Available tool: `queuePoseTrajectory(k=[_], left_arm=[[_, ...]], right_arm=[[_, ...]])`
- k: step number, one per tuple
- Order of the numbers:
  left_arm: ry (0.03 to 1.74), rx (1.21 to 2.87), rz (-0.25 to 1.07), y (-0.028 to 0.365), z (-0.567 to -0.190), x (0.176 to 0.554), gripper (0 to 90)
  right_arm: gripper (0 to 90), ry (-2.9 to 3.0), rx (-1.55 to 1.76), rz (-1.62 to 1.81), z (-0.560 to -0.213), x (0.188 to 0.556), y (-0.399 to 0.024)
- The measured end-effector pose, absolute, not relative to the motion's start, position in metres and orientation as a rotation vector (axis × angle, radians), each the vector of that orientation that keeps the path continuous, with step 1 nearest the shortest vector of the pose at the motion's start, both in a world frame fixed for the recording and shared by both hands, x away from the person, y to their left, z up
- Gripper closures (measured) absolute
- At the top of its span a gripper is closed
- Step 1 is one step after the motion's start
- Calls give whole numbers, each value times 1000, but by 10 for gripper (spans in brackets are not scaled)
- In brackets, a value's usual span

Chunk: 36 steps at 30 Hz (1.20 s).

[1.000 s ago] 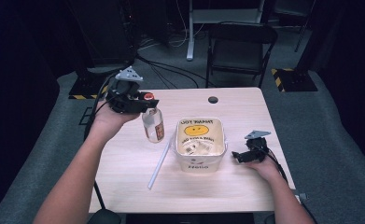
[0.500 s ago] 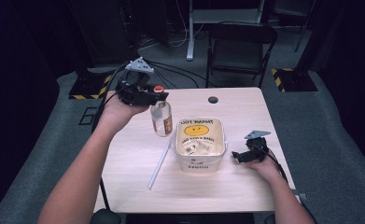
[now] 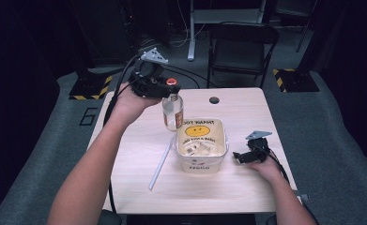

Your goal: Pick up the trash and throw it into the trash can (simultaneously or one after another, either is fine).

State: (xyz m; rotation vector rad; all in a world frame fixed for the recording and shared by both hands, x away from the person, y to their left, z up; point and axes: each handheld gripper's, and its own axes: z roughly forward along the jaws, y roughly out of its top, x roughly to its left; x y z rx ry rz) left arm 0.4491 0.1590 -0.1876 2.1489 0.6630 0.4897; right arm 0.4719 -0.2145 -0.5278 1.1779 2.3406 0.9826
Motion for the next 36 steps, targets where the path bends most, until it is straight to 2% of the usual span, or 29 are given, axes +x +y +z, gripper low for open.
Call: queuePoseTrajectory(k=[19, 36], left_arm=[[611, 2169, 459, 117, -199, 463, 629], [618, 2213, 400, 99, -235, 472, 629]], right_arm=[[7, 2339, 1170, 984, -528, 473, -214], [7, 2338, 1176, 985, -528, 473, -214]])
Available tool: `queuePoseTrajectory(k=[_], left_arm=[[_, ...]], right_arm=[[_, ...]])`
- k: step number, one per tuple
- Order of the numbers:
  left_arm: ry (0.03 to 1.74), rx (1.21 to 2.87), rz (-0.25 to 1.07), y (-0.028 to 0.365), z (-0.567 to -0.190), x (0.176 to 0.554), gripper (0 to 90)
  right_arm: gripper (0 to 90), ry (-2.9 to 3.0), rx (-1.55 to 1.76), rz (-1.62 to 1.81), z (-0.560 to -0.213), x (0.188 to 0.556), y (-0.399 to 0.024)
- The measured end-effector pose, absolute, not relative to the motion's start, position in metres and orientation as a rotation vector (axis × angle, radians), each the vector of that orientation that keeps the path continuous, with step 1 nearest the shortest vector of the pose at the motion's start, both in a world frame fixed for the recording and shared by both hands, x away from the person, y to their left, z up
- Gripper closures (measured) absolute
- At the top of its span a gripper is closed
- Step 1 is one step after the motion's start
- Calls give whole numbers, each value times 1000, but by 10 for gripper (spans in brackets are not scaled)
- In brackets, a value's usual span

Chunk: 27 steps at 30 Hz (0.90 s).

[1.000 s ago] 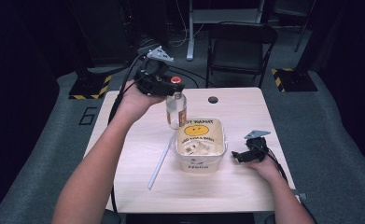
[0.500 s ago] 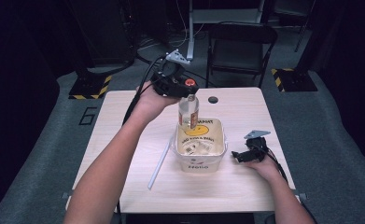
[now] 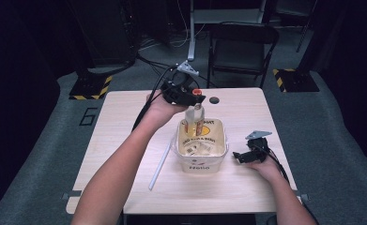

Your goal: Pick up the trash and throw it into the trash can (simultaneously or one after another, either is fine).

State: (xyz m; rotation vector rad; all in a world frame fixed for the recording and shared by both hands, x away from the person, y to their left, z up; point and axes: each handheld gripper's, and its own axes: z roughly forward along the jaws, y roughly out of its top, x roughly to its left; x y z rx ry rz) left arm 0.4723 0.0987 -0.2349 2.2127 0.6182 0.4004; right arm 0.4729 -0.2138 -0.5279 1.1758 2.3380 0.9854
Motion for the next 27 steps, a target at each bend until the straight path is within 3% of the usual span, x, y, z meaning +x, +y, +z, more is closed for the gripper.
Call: queuePoseTrajectory(k=[27], left_arm=[[699, 2197, 389, 111, -298, 481, 629]], right_arm=[[7, 2340, 1175, 984, -528, 473, -214]])
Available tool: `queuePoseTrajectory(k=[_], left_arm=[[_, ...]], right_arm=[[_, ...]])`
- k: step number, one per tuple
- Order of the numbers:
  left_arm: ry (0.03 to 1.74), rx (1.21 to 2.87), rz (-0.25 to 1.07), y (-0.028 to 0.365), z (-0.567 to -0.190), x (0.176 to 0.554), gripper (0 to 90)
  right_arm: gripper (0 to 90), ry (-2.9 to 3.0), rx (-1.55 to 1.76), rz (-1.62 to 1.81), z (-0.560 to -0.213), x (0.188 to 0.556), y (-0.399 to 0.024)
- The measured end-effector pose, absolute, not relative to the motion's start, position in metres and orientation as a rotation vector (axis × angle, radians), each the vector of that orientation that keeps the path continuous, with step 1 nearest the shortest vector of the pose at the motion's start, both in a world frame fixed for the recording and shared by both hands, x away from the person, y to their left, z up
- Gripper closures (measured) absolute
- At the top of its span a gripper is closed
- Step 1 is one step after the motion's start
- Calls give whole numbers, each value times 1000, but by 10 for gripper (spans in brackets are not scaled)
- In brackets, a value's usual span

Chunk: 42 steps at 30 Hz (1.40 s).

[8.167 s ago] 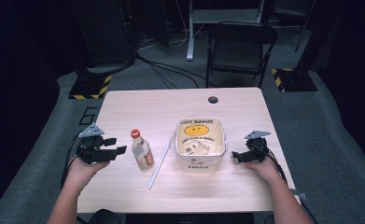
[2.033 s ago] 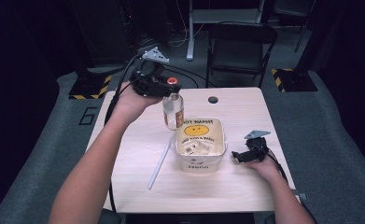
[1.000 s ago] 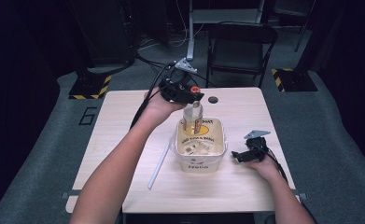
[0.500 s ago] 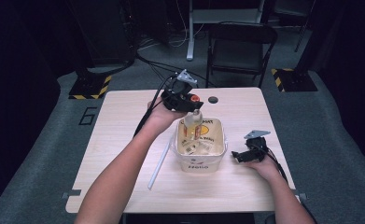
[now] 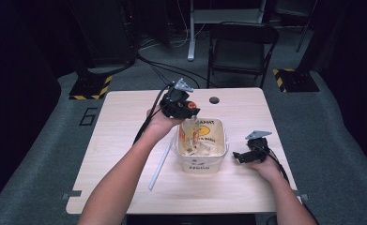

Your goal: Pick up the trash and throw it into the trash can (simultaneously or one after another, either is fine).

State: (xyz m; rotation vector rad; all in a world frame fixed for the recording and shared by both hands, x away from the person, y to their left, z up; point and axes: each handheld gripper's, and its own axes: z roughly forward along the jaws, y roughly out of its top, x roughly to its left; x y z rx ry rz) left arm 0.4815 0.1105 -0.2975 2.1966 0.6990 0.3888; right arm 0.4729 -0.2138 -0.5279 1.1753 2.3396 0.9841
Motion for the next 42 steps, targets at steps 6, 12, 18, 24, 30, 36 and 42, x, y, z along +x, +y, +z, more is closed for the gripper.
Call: queuePoseTrajectory(k=[6, 12, 18, 24, 30, 36, 42], left_arm=[[711, 2193, 386, 112, -311, 484, 629], [718, 2204, 384, 110, -323, 485, 629], [727, 2217, 381, 106, -339, 487, 629], [722, 2204, 390, 105, -343, 488, 628], [743, 2187, 388, 108, -344, 488, 622], [725, 2200, 417, 104, -346, 485, 542], [714, 2192, 412, 102, -344, 481, 457]], right_arm=[[7, 2339, 1176, 984, -528, 473, -214], [7, 2338, 1177, 984, -528, 473, -214], [7, 2339, 1177, 984, -528, 473, -214], [7, 2339, 1176, 983, -528, 473, -214], [7, 2339, 1178, 984, -528, 473, -214], [7, 2339, 1177, 983, -528, 473, -214], [7, 2338, 1177, 983, -528, 473, -214]])
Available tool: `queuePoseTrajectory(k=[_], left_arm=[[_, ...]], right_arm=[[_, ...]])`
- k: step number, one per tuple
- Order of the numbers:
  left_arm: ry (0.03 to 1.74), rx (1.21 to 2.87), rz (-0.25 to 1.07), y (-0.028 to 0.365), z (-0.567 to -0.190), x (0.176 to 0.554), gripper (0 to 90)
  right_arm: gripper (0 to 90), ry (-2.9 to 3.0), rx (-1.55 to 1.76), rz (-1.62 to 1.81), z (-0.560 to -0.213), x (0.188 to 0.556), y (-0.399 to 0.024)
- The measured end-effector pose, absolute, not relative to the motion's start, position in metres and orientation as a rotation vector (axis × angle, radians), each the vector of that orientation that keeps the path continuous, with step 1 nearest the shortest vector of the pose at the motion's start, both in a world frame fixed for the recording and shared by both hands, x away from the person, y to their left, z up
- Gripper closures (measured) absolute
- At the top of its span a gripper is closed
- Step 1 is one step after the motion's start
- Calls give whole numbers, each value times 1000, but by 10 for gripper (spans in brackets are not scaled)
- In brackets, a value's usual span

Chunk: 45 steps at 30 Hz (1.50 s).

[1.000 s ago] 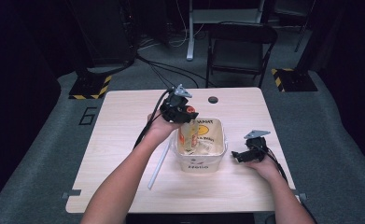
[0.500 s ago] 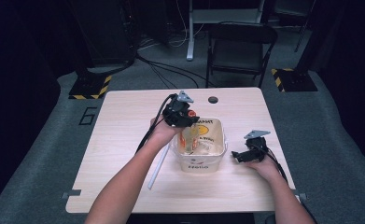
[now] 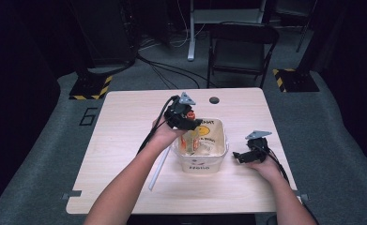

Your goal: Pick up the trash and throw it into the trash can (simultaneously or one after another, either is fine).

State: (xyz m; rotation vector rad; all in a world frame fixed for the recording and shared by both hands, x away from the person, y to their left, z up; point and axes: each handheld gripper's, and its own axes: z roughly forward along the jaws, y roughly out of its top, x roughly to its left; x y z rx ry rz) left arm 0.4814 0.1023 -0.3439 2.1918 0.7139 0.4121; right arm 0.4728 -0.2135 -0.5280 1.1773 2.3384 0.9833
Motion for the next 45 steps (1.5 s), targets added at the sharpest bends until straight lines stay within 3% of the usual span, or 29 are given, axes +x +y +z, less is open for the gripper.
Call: queuePoseTrajectory(k=[21, 38, 45], left_arm=[[617, 2120, 466, 124, -305, 448, 395], [743, 2100, 517, 199, -332, 427, 435], [829, 2054, 466, 220, -353, 423, 448]], right_arm=[[7, 2336, 1175, 985, -528, 473, -214], [7, 2335, 1185, 979, -528, 472, -213], [7, 2335, 1186, 979, -528, 472, -213]])
